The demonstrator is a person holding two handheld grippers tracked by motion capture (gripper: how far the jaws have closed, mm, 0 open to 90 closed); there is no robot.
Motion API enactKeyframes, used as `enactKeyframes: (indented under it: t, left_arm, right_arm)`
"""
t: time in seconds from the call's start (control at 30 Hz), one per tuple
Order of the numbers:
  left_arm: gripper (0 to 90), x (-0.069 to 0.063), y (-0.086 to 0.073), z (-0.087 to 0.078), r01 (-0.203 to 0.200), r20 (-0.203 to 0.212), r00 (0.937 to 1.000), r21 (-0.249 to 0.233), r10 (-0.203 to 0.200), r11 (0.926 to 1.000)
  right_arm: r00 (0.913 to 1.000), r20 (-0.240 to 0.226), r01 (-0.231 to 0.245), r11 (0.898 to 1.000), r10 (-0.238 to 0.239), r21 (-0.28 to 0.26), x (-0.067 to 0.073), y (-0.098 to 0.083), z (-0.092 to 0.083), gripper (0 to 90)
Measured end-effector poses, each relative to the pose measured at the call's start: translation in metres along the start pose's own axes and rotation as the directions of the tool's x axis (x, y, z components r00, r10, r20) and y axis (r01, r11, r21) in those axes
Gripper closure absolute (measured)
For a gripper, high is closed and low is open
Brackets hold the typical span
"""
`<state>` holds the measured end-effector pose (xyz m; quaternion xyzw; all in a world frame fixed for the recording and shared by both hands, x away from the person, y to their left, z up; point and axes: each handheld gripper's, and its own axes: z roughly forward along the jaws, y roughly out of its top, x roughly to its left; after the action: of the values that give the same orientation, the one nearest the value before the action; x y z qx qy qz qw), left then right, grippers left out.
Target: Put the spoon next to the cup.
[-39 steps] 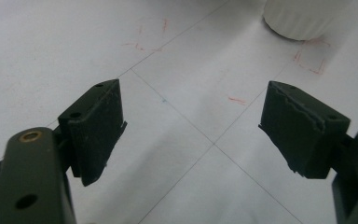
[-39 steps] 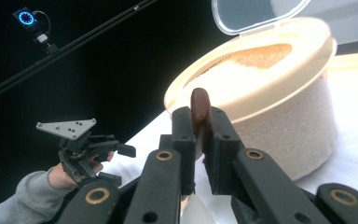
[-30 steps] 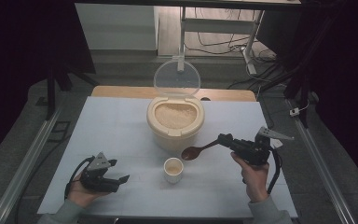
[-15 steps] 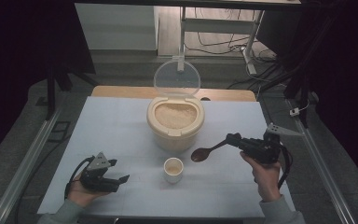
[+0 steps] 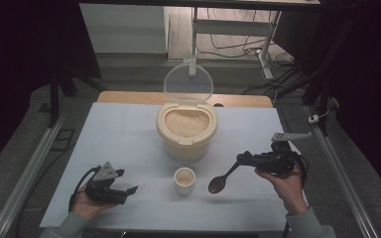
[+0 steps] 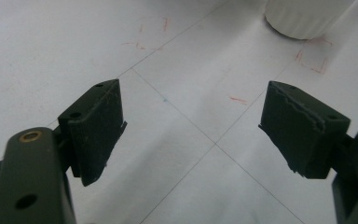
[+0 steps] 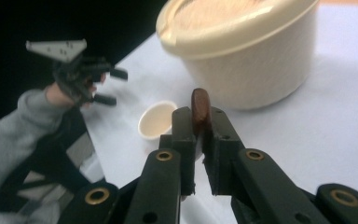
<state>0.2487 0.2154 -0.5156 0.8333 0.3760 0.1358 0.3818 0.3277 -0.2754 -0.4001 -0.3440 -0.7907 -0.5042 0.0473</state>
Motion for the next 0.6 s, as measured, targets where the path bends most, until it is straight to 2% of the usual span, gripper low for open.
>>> enactKeyframes:
  t: [0.23, 0.4, 0.43, 0.6]
  left_arm:
    - [20.7, 0.0, 0.0, 0.0, 0.0, 0.002, 1.0, -0.001, 0.0, 1.0]
    - [20.7, 0.0, 0.0, 0.0, 0.0, 0.002, 1.0, -0.001, 0.0, 1.0]
    - [20.7, 0.0, 0.0, 0.0, 0.001, 0.002, 1.0, 0.0, -0.001, 1.0]
    - [20.7, 0.0, 0.0, 0.0, 0.0, 0.002, 1.0, 0.002, 0.0, 1.0]
  right_arm:
    - [0.9991, -0.043, 0.004, 0.994, 0.001, 0.112, 0.003, 0.001, 0.022, 82.6]
    - [0.9983, -0.058, 0.004, 0.988, 0.005, 0.155, 0.002, 0.0, 0.035, 82.6]
    - [0.9979, -0.064, -0.001, 0.984, 0.012, 0.178, 0.002, -0.001, 0.041, 82.6]
    - [0.9956, -0.09, -0.007, 0.975, 0.027, 0.221, 0.0, -0.002, 0.055, 82.6]
